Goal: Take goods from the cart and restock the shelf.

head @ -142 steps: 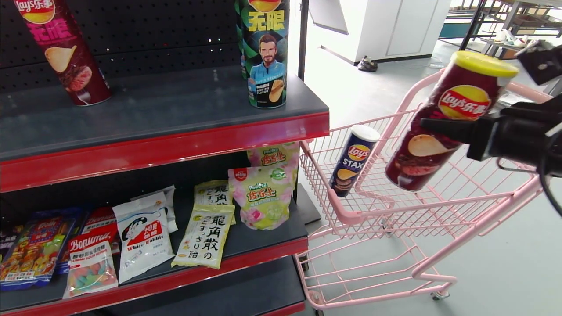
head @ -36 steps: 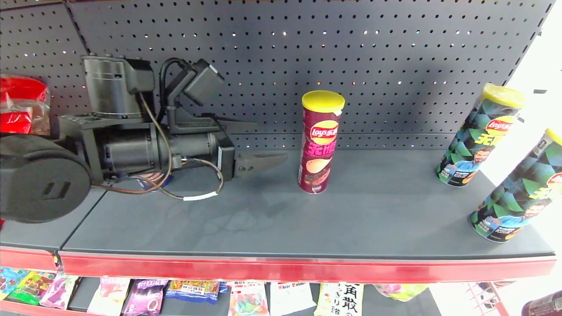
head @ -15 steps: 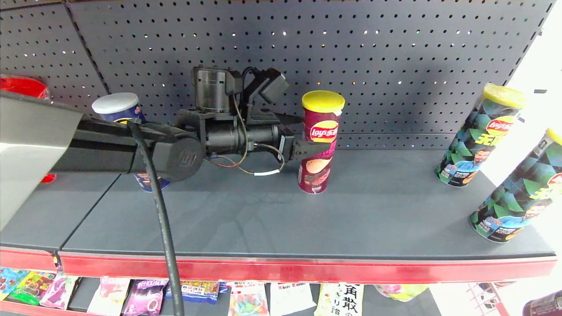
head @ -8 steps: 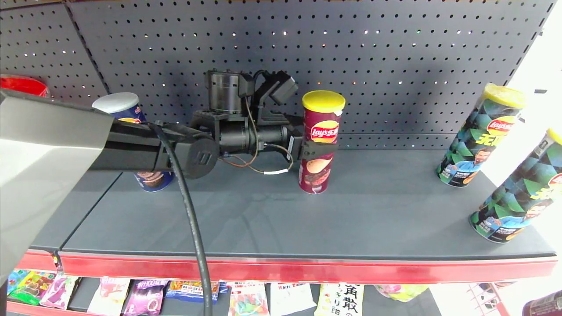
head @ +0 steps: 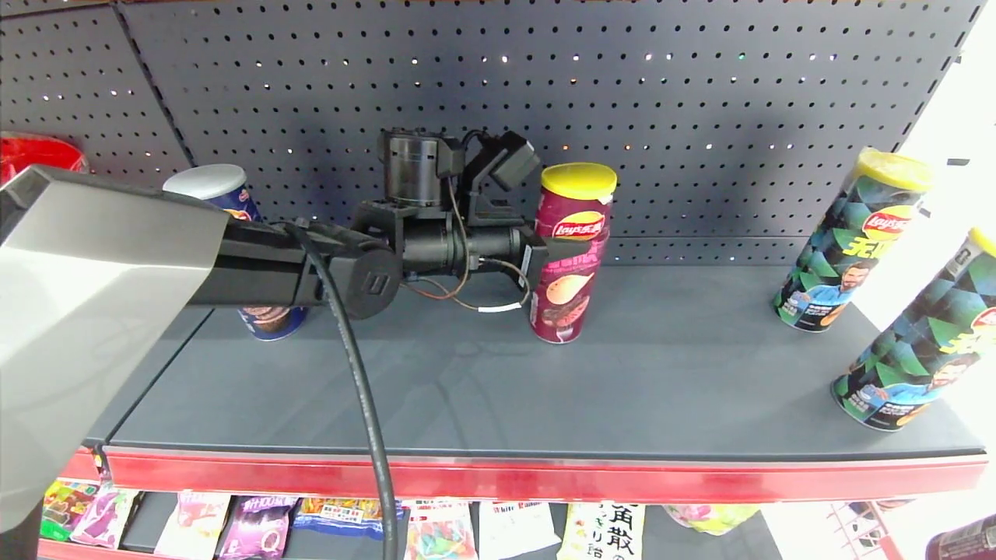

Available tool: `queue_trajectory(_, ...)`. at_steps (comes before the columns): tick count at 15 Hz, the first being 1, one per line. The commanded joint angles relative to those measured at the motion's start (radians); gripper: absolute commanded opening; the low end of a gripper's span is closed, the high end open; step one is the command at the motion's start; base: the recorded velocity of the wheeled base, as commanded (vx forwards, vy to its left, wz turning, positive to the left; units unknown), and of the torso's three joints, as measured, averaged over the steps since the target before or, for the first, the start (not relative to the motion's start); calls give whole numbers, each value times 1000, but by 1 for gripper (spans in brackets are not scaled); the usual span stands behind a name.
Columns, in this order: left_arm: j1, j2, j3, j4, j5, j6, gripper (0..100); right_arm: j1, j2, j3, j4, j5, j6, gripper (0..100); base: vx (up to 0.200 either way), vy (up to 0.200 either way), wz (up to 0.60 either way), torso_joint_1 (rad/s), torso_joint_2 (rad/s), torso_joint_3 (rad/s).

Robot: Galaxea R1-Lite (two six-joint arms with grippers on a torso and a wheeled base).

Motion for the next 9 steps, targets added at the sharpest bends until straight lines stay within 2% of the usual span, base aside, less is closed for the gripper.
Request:
queue_trajectory(1,-8,-4,3,-5,-2,-2,0,1,2,0,0,1,-1,0,0,0,0,0,0,0)
queue_trajectory(4,-8,-48,37,-5,-4,-5,0,-1,2,2,3,1,7,0,0,0,0,0,0,0)
queue_trajectory(5,-8,-87,72,-5,-8,-30,0,-1,2,3,3,-1,10,0,0,0,0,0,0,0)
queue_trajectory(6,-8,-125,114,-7,-13,-47,0,-1,2,5,3,-1,10,0,0,0,0,0,0,0)
queue_trajectory(8,-8,-203,212,-7,-31,-50,0,-1,5,5,3,1,10,0,0,0,0,0,0,0)
queue_trajectory(9,-8,-263,290,-7,-57,-48,0,1,6,5,2,1,10,0,0,0,0,0,0,0)
